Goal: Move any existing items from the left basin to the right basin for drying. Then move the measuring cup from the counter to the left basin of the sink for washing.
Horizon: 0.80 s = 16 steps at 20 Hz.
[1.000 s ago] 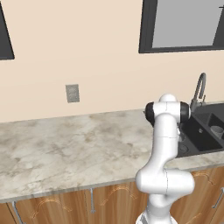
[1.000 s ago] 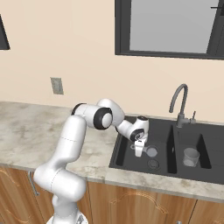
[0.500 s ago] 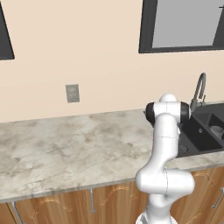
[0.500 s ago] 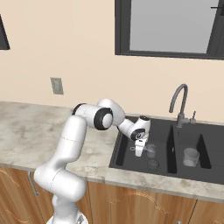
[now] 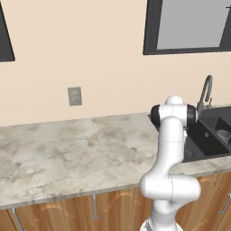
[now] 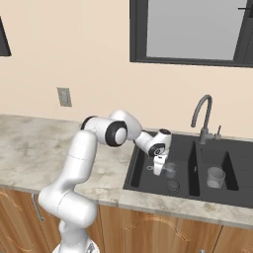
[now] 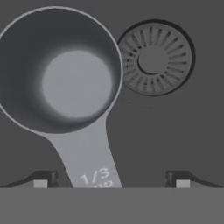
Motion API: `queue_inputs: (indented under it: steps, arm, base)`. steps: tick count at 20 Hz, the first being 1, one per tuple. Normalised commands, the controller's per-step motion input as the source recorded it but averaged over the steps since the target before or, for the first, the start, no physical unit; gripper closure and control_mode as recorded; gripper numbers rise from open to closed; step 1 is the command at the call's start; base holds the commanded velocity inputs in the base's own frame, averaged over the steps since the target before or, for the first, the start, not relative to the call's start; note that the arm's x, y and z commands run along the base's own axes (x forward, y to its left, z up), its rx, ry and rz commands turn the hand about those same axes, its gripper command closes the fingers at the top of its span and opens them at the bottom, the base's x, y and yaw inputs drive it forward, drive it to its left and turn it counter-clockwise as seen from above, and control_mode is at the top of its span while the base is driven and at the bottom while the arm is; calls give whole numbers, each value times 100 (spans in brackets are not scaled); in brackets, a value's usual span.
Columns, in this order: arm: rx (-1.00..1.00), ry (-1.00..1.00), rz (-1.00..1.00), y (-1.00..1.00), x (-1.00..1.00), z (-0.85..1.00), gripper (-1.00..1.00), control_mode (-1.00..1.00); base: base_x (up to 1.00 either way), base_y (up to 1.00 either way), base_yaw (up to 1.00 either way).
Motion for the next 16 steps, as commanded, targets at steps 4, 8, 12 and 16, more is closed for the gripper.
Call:
queue_inputs:
  steps: [4,8,12,16]
  arm:
    - [0,-3,0,0,-3,26,-100,-100]
    - [0,-2,0,2,-22,23,-100,-100]
    - [0,-1,0,30,-22,28,-100,-100]
    - [-2,0,0,44,-18,42,-100,-100]
  base:
    - [0,0,0]
    - [0,0,0]
    - [0,0,0]
    - [0,0,0]
